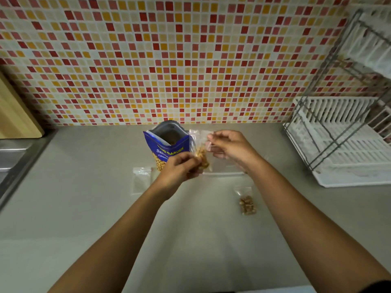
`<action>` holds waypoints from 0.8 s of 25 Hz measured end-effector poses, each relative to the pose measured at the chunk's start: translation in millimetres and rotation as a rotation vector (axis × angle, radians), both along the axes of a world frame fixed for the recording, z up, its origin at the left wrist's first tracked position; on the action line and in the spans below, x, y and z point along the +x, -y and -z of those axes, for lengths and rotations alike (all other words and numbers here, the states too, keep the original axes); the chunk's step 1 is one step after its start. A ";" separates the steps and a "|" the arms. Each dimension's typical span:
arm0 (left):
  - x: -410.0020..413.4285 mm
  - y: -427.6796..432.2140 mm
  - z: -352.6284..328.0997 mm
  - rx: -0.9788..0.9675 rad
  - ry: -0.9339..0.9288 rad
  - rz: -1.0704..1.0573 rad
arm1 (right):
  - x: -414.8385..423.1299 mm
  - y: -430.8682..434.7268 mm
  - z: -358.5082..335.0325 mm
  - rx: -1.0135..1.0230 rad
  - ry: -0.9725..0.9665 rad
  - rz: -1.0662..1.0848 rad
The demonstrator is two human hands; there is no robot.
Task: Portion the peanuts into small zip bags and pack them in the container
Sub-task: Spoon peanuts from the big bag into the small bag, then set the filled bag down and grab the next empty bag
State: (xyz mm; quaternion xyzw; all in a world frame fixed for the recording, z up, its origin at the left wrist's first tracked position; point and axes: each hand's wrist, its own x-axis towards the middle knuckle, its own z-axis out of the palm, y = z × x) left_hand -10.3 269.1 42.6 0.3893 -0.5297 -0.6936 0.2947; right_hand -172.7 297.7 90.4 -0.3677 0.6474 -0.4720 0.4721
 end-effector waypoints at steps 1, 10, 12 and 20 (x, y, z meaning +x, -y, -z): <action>-4.6 -5.6 4.4 0.001 0.030 0.013 | -7.0 -4.4 6.5 0.028 -0.024 -0.002; -49.3 -55.8 92.5 0.124 0.374 0.040 | -64.5 -45.1 110.8 0.299 -0.389 0.006; -62.1 -65.6 107.1 0.070 0.504 -0.017 | -67.8 -50.6 133.6 0.305 -0.522 0.017; -89.4 -70.3 128.5 -0.248 0.944 0.012 | -60.3 -51.5 176.4 0.336 -0.912 0.048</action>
